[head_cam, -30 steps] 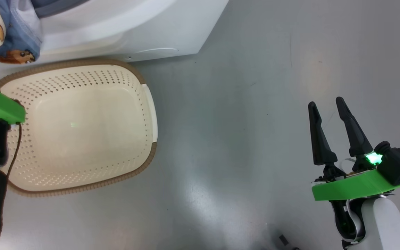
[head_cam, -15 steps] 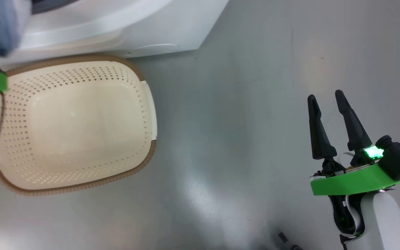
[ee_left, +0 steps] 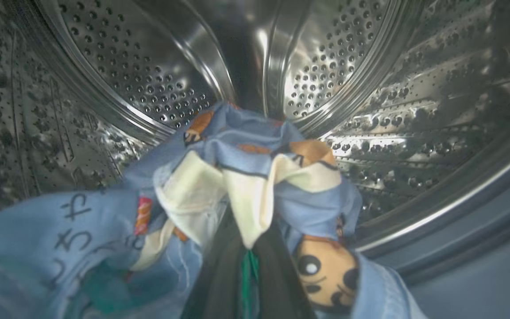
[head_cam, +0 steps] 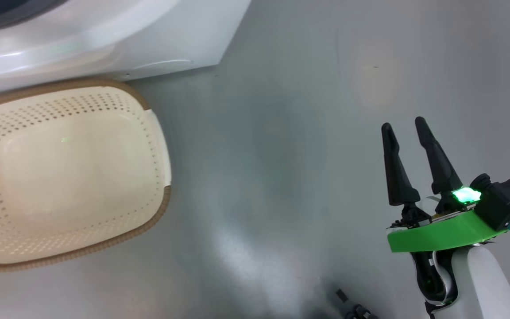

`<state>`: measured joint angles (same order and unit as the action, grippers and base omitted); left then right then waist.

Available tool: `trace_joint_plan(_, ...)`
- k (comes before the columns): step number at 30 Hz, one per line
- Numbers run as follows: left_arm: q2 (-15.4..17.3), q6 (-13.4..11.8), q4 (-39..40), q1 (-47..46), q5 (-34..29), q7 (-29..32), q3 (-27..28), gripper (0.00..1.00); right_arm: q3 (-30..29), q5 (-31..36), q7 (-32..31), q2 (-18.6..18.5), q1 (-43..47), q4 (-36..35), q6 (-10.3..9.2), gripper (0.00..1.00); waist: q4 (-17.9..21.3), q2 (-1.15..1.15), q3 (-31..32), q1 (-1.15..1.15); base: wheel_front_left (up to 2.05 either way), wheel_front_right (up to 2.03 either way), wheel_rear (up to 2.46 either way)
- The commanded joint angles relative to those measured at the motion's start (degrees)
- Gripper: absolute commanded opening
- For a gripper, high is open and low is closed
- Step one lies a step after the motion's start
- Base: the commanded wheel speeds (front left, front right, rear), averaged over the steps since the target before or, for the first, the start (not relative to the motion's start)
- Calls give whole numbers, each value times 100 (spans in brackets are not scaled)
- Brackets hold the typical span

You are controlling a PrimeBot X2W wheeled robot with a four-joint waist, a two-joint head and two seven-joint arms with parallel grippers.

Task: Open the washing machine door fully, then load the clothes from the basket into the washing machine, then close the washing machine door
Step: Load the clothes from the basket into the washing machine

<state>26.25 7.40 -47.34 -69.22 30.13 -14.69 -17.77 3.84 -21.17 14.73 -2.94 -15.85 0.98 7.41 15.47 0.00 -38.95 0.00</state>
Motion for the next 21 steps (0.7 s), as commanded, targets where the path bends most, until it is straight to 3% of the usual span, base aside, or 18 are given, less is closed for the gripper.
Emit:
trace_joint_plan(1,328,9,94,-340,-53,-31,106,0,158,-72,27,6,64,-118,8,100,105,0,-30,0,0,0,0)
trace_joint_plan(10,265,9,565,-584,-649,-31,555,0,257,-194,27,6,17,-131,8,100,300,0,-116,0,0,0,0)
trace_joint_plan(21,243,9,-670,-737,-559,-31,-204,0,247,-254,27,6,46,-117,8,100,306,0,-88,0,0,0,0)
